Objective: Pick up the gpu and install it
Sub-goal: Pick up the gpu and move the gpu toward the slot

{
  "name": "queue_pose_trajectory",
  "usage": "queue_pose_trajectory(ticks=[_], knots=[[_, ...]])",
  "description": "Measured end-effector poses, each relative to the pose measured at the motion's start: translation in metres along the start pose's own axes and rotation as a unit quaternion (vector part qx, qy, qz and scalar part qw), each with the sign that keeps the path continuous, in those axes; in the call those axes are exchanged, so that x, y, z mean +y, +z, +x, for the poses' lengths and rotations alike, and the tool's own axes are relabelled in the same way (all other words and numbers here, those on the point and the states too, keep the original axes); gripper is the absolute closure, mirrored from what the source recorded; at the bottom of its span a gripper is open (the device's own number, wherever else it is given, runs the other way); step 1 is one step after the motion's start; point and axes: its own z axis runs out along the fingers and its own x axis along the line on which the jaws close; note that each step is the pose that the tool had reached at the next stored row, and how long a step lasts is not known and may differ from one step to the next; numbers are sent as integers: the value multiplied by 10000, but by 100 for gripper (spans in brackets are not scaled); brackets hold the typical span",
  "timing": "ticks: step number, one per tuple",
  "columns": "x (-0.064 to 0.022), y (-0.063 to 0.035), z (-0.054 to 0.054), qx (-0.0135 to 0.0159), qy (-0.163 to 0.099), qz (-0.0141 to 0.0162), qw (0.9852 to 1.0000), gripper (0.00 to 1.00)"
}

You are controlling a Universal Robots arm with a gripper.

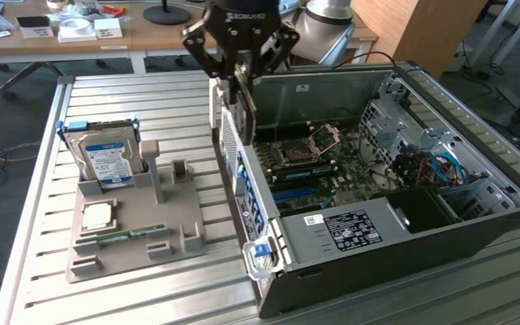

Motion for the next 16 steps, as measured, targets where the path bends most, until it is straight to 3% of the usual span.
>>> queue_pose_trajectory(ticks=[16], knots=[[5,18,-729,0,0,-6,10000,73]])
